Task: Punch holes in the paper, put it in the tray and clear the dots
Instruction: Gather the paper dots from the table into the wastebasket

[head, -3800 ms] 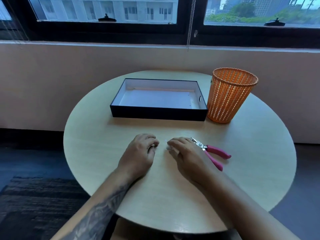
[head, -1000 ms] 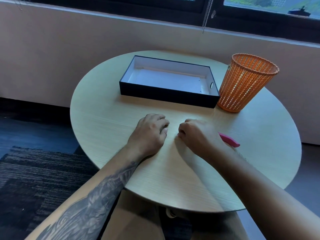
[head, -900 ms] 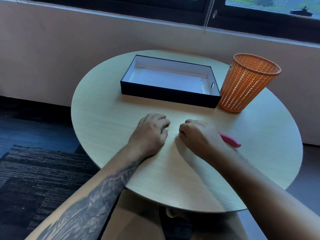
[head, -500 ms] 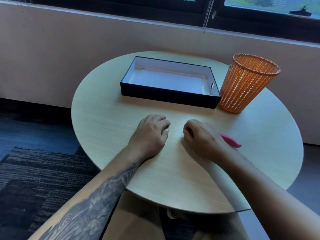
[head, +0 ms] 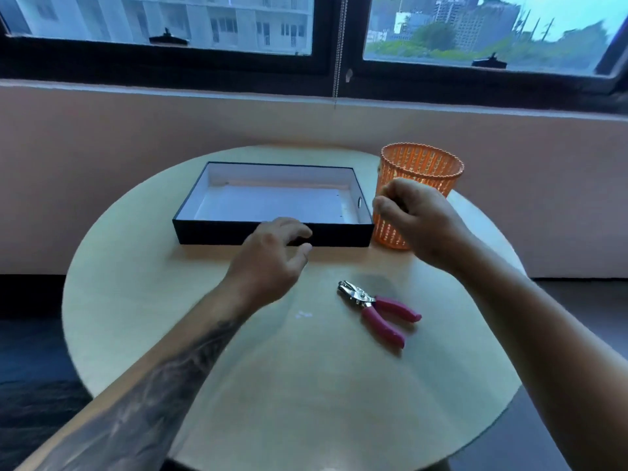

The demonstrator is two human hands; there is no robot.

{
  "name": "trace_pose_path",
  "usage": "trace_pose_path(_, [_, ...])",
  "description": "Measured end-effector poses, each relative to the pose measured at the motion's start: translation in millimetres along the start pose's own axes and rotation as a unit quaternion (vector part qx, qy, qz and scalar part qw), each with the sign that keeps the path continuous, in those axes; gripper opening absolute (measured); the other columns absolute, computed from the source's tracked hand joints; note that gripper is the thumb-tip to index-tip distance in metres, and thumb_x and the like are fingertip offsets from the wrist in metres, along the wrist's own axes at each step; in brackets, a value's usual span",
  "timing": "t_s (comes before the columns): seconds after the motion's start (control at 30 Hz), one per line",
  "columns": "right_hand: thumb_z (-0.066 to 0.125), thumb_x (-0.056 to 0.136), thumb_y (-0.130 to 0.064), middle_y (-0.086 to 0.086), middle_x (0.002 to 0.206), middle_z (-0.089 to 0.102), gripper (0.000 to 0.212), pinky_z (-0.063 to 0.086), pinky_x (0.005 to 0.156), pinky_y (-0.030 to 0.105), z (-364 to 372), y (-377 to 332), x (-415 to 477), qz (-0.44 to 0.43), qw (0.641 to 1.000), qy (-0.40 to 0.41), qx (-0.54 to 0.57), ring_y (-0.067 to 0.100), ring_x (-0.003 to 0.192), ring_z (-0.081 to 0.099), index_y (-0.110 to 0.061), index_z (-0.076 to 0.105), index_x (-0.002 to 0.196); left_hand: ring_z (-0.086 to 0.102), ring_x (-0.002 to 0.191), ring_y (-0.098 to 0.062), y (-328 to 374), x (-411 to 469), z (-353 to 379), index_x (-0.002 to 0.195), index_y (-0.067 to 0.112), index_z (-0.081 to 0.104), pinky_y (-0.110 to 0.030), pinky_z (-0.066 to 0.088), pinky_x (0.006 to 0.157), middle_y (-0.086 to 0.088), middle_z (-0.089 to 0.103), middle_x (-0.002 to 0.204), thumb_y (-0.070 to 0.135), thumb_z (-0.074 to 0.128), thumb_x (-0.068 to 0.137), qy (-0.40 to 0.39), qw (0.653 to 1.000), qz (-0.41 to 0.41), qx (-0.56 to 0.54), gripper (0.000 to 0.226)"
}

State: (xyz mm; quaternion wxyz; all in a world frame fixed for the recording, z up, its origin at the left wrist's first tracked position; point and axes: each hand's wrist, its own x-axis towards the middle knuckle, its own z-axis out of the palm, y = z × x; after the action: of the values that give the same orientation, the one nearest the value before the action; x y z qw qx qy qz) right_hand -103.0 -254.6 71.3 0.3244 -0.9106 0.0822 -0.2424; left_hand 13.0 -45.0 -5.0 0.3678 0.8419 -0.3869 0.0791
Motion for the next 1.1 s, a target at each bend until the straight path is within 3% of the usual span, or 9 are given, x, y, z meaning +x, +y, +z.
trace_pose_path(0.17, [0.055, 0.102, -0.026, 0.002, 0.080, 0.060, 0.018, 0.042, 0.059, 0.030, -52.4, 9.6, 43.1, 0.013, 0.999, 0.040, -0.035, 0.012, 0.068, 0.052, -0.011, 0.064, 0.096, 0.058, 0.116, -0.016, 45.5, 75.5, 1.1, 0.117, 0.023, 0.068, -0.030, 0.045, 0.095, 0.005, 0.065, 0.125, 0.033, 0.059, 0.092, 0.014, 0.997, 0.071, -0.002, 0.028])
trace_pose_path(0.23, [0.054, 0.102, -0.026, -0.002, 0.082, 0.060, 0.016, 0.041, 0.058, 0.026, -64.9, 19.6, 57.6, 0.026, 0.998, 0.039, -0.042, 0.011, 0.070, 0.053, -0.014, 0.064, 0.100, 0.059, 0.113, -0.017, 61.1, 101.0, 8.0, 0.116, 0.020, 0.069, -0.029, 0.046, 0.093, 0.004, 0.066, 0.122, 0.029, 0.061, 0.093, 0.007, 0.995, 0.096, 0.003, 0.026])
trace_pose_path(0.33, [0.054, 0.103, -0.028, -0.001, 0.085, 0.061, 0.020, 0.043, 0.060, 0.024, -70.5, 38.1, 77.5, 0.062, 0.996, 0.026, -0.059, 0.011, 0.073, 0.057, -0.012, 0.066, 0.107, 0.058, 0.117, -0.022, 77.0, 129.2, 22.7, 0.115, 0.023, 0.068, -0.042, 0.049, 0.098, 0.004, 0.064, 0.127, 0.034, 0.058, 0.089, -0.011, 0.992, 0.123, 0.031, 0.031])
trace_pose_path(0.43, [0.054, 0.103, -0.028, -0.001, 0.088, 0.061, 0.021, 0.042, 0.057, 0.022, -68.3, 51.6, 90.2, 0.092, 0.993, 0.013, -0.073, 0.011, 0.074, 0.058, -0.012, 0.066, 0.110, 0.055, 0.124, -0.022, 85.5, 145.0, 37.1, 0.122, 0.020, 0.066, -0.043, 0.047, 0.102, 0.001, 0.061, 0.135, 0.030, 0.061, 0.089, -0.035, 0.985, 0.153, 0.069, 0.034])
trace_pose_path(0.63, [0.053, 0.104, -0.027, 0.001, 0.092, 0.062, 0.018, 0.044, 0.058, 0.023, -67.6, 65.6, 99.4, 0.116, 0.990, 0.001, -0.086, 0.012, 0.077, 0.059, -0.014, 0.063, 0.110, 0.064, 0.114, -0.020, 89.2, 156.5, 46.4, 0.120, 0.025, 0.071, -0.035, 0.051, 0.092, 0.004, 0.070, 0.127, 0.026, 0.059, 0.093, -0.024, 0.982, 0.165, 0.093, 0.030])
trace_pose_path(0.93, [0.049, 0.106, -0.025, 0.005, 0.102, 0.068, 0.019, 0.059, 0.082, 0.034, -66.3, 69.7, 99.1, 0.148, 0.989, -0.002, -0.014, 0.022, 0.096, 0.068, -0.015, 0.063, 0.112, 0.061, 0.120, -0.014, 86.5, 148.8, 49.3, 0.124, 0.027, 0.070, -0.031, 0.049, 0.097, 0.008, 0.067, 0.132, 0.020, 0.060, 0.091, -0.002, 0.985, 0.155, 0.072, 0.035])
trace_pose_path(1.1, [0.047, 0.106, -0.023, 0.002, 0.104, 0.065, 0.018, 0.059, 0.086, 0.035, -67.9, 70.4, 98.6, 0.151, 0.988, -0.013, -0.008, 0.021, 0.099, 0.067, -0.017, 0.064, 0.112, 0.062, 0.120, -0.015, 87.6, 147.5, 50.5, 0.124, 0.026, 0.070, -0.034, 0.051, 0.097, 0.007, 0.067, 0.132, 0.020, 0.059, 0.091, -0.001, 0.986, 0.150, 0.067, 0.035])
